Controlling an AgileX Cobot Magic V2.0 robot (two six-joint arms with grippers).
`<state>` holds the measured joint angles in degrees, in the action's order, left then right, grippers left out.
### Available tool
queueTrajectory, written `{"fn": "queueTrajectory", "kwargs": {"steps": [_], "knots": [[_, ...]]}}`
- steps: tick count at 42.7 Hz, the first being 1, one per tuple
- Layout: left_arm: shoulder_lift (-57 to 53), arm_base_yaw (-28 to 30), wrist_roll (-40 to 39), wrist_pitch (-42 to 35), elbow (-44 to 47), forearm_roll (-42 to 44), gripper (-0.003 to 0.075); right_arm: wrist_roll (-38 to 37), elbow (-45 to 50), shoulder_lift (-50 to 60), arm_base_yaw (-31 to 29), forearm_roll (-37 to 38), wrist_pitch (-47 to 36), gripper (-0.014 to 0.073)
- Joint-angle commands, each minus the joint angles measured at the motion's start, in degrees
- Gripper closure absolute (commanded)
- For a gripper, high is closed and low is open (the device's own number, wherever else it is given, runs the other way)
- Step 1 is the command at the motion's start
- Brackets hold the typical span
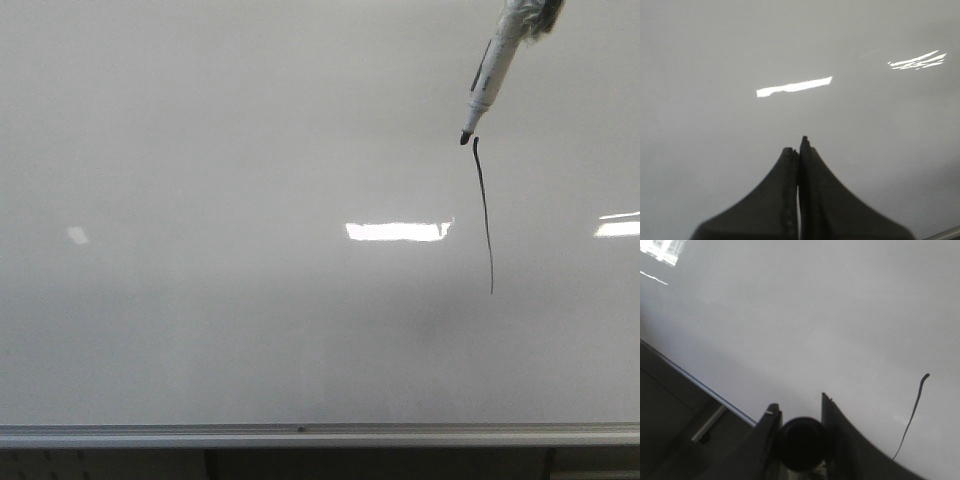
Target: Write number 1 on whiteboard
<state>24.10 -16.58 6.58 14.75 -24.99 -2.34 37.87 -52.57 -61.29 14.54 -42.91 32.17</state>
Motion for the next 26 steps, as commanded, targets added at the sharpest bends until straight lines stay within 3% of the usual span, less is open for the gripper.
{"fn": "queueTrajectory", "kwargs": {"steps": [1,5,12,21,24,26], "knots": [[0.98,-0.25,-0.57,-4.43,-1.8,-0.55,0.0738,0.31,-2.08,1.21,-0.23,-1.03,-0.15,0.0654],[4.09,-1.79,-0.57,-2.57,-3.24,-0.65,0.0696,0.31,-2.08,1.21,-0.23,-1.94,2.06,0.0654],[12.92,-7.77,-0.57,-0.48,-7.39,-0.68,0.0514,0.31,-2.08,1.21,-0.23,-3.24,5.47,0.0654],[26.41,-20.22,0.99,5.69,-15.85,-0.68,0.0099,1.34,-2.08,1.21,-0.23,-6.02,8.62,0.0654],[31.58,-25.0,3.07,8.96,-19.51,-0.68,0.0022,2.57,-2.08,1.21,-0.23,-7.19,9.69,0.0654],[35.08,-28.47,4.93,10.63,-21.99,-0.68,0.0022,3.33,-2.16,1.21,-0.23,-8.14,10.93,0.0654]]}}
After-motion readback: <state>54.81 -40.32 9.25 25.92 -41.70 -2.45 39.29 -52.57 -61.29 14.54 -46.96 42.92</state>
